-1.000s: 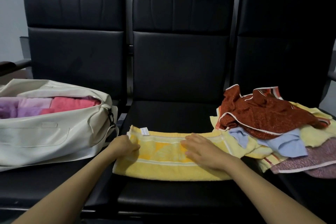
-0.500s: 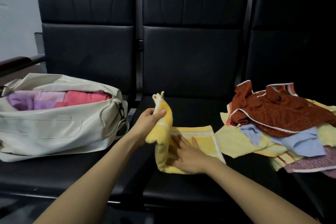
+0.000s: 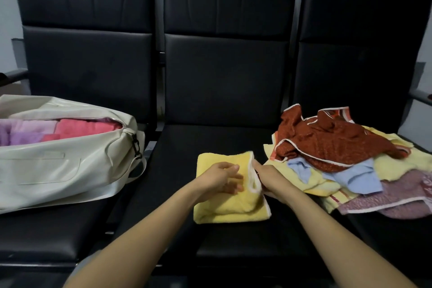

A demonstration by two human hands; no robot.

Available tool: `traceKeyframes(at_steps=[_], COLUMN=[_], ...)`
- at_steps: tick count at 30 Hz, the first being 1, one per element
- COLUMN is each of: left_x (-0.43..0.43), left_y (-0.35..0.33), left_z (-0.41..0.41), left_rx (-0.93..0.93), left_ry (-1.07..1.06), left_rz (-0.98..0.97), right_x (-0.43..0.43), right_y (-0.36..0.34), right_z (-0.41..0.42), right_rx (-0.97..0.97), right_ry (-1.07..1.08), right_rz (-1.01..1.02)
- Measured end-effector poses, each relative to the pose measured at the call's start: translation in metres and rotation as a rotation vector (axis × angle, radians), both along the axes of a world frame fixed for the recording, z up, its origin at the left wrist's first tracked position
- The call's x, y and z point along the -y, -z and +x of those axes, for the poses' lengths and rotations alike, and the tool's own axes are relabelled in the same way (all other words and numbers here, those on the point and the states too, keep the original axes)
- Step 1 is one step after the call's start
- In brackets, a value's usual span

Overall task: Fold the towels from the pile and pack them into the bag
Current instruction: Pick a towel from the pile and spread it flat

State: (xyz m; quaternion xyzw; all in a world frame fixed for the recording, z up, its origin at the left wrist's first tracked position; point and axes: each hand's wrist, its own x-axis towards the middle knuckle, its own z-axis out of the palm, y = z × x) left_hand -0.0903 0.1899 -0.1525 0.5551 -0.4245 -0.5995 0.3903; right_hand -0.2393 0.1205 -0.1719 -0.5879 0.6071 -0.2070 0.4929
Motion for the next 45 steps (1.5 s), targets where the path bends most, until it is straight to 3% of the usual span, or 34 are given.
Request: traceKeyframes(at_steps=[2,5,8,11,17,20,23,25,28,32,38,42,43,45], left_x=[0.0,0.0,0.001,-0.002,-0.013,-0.016,-0.019,-0.02,-0.02,-0.021,-0.019,-0.01,-0.009,-0.01], left_y=[0.002,0.001,0.006,0.019,0.04,0.047,0.05,0.05,0.053,0.058,0.054,0.034,0.03,0.023], left_z=[-0.002,0.007,0.025,0.035,0.03,0.027,0.022,0.022,0.023,0.025,0.021,0.028,0.032,0.037], left_rx=[0.03,0.201,0.672,1.034,1.326,1.356,1.369,1.365,1.356,1.349,1.422,1.23,1.108,0.681], left_ry=[-0.025,-0.174,-0.256,-0.185,0.137,0.198,0.219,0.219,0.201,0.146,-0.185,-0.203,-0.207,-0.223], left_rz=[0.001,-0.082,-0.266,-0.386,-0.311,-0.233,-0.215,-0.21,-0.217,-0.206,-0.102,0.075,0.081,0.047], right_x=[-0.005,-0.006,-0.004,-0.005,-0.008,-0.016,-0.023,-0.024,-0.033,-0.037,-0.036,-0.03,-0.029,-0.027], right_y=[-0.009,-0.005,-0.002,-0.006,-0.003,-0.014,-0.017,-0.01,0.009,0.03,0.028,0.024,0.023,0.021], right_z=[-0.004,-0.006,-0.005,-0.006,-0.01,-0.013,-0.014,-0.012,-0.009,-0.017,-0.019,-0.016,-0.016,-0.016], right_rx=[-0.103,-0.108,-0.115,-0.056,-0.296,-0.5,-0.74,-0.71,-0.711,-0.719,-0.708,-0.666,-0.653,-0.662], right_ry=[-0.046,-0.168,-0.237,-0.302,-0.317,-0.312,-0.424,-0.544,-0.667,-0.664,-0.651,-0.608,-0.595,-0.585], right_rz=[-0.079,-0.079,-0.075,-0.023,-0.053,-0.213,-0.541,-0.67,-0.544,-0.488,-0.46,-0.502,-0.523,-0.553])
